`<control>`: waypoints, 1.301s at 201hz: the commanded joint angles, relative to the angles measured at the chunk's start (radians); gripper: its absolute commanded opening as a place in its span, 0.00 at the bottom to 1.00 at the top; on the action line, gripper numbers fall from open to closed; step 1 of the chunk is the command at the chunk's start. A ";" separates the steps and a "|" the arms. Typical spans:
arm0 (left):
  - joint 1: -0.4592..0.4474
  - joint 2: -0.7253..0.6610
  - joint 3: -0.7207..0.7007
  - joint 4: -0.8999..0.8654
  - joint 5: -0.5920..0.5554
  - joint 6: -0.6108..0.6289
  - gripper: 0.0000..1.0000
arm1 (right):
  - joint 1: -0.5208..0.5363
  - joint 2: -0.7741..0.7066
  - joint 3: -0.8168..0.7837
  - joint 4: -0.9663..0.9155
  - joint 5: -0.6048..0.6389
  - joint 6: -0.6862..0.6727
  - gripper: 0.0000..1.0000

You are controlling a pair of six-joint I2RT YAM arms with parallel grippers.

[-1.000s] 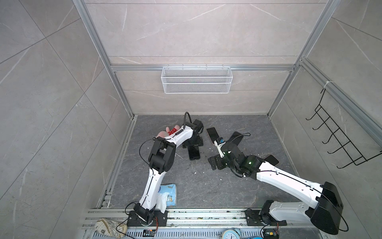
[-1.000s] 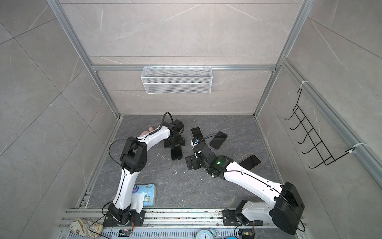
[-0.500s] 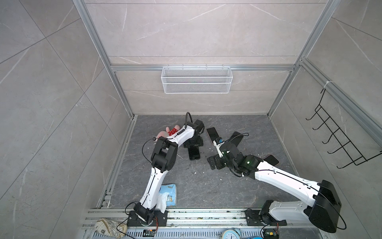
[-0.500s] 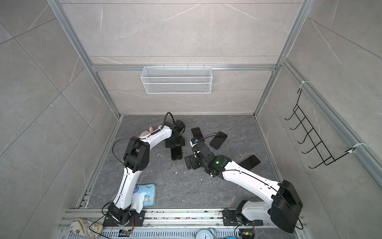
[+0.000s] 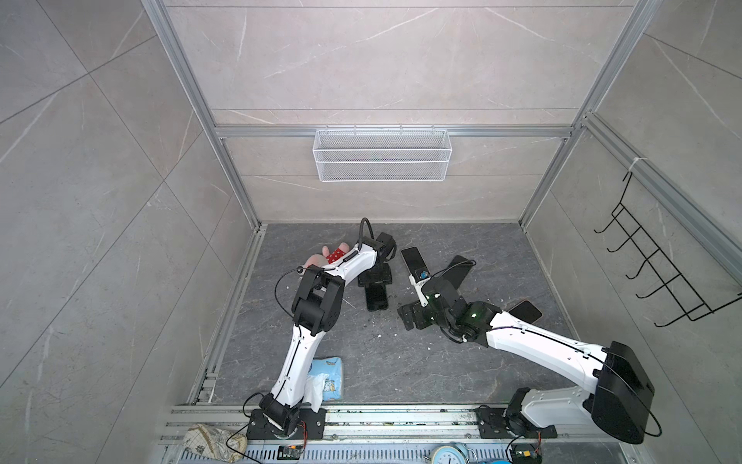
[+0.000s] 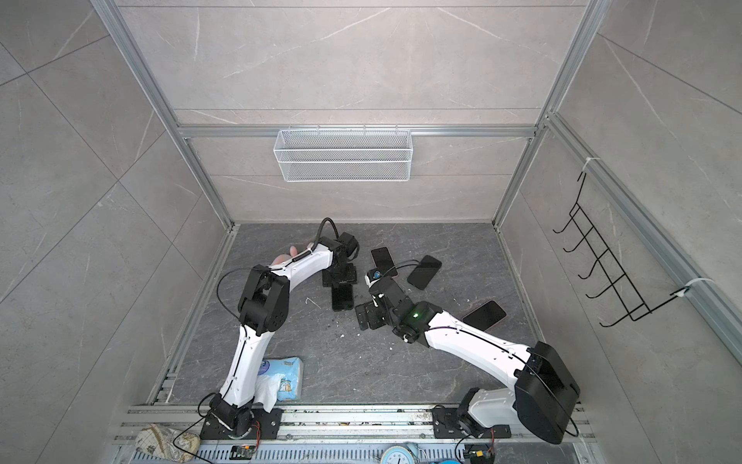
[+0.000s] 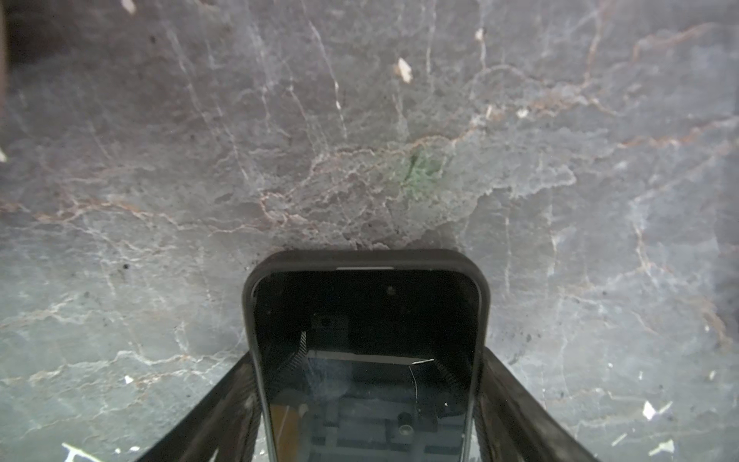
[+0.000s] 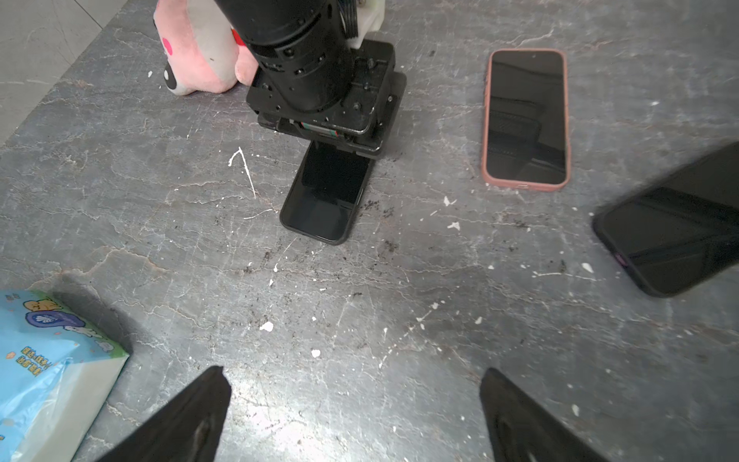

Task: Take the phone out of the phone case
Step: Pick up the phone from the center of the table.

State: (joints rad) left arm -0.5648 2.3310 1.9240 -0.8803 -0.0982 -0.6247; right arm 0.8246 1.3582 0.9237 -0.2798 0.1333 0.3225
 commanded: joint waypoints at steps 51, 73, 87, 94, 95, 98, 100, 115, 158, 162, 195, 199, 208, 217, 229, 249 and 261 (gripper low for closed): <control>0.032 -0.206 -0.246 0.203 0.232 -0.005 0.46 | -0.019 0.091 -0.064 0.225 -0.210 0.100 1.00; 0.036 -0.263 -0.329 0.283 0.301 -0.028 0.44 | -0.081 0.119 -0.095 0.312 -0.329 0.171 1.00; 0.037 -0.290 -0.369 0.317 0.330 -0.039 0.44 | -0.130 0.140 -0.133 0.402 -0.419 0.223 0.98; 0.037 -0.302 -0.386 0.332 0.347 -0.046 0.43 | -0.146 0.150 -0.144 0.436 -0.447 0.236 0.97; 0.036 -0.303 -0.388 0.334 0.348 -0.046 0.43 | -0.148 0.151 -0.147 0.442 -0.452 0.236 0.96; 0.036 -0.308 -0.394 0.339 0.354 -0.049 0.43 | -0.154 0.156 -0.150 0.454 -0.461 0.242 0.96; 0.037 -0.311 -0.398 0.343 0.358 -0.050 0.43 | -0.156 0.158 -0.153 0.460 -0.467 0.244 0.95; 0.036 -0.333 -0.421 0.358 0.372 -0.060 0.42 | -0.168 0.186 -0.154 0.480 -0.487 0.249 0.93; 0.031 -0.387 -0.473 0.397 0.394 -0.082 0.41 | -0.175 0.271 -0.161 0.547 -0.523 0.273 0.85; 0.032 -0.390 -0.476 0.399 0.395 -0.083 0.41 | -0.176 0.280 -0.161 0.556 -0.526 0.278 0.84; 0.013 -0.408 -0.488 0.411 0.399 -0.093 0.40 | -0.178 0.353 -0.147 0.591 -0.535 0.301 0.71; 0.011 -0.410 -0.488 0.412 0.397 -0.093 0.40 | -0.178 0.360 -0.148 0.600 -0.536 0.304 0.69; 0.005 -0.418 -0.487 0.412 0.394 -0.094 0.40 | -0.179 0.371 -0.148 0.615 -0.537 0.314 0.67; 0.001 -0.422 -0.488 0.414 0.393 -0.095 0.39 | -0.179 0.378 -0.147 0.627 -0.534 0.321 0.64; -0.004 -0.430 -0.493 0.418 0.393 -0.099 0.39 | -0.182 0.385 -0.146 0.634 -0.528 0.327 0.61; -0.016 -0.438 -0.494 0.423 0.385 -0.101 0.38 | -0.189 0.391 -0.142 0.650 -0.530 0.339 0.51; -0.026 -0.440 -0.493 0.423 0.380 -0.100 0.38 | -0.194 0.387 -0.141 0.656 -0.533 0.343 0.45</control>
State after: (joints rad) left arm -0.5739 1.9614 1.4281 -0.4892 0.2638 -0.7082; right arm 0.6407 1.7374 0.7769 0.3225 -0.3920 0.6437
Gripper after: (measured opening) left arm 0.748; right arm 0.500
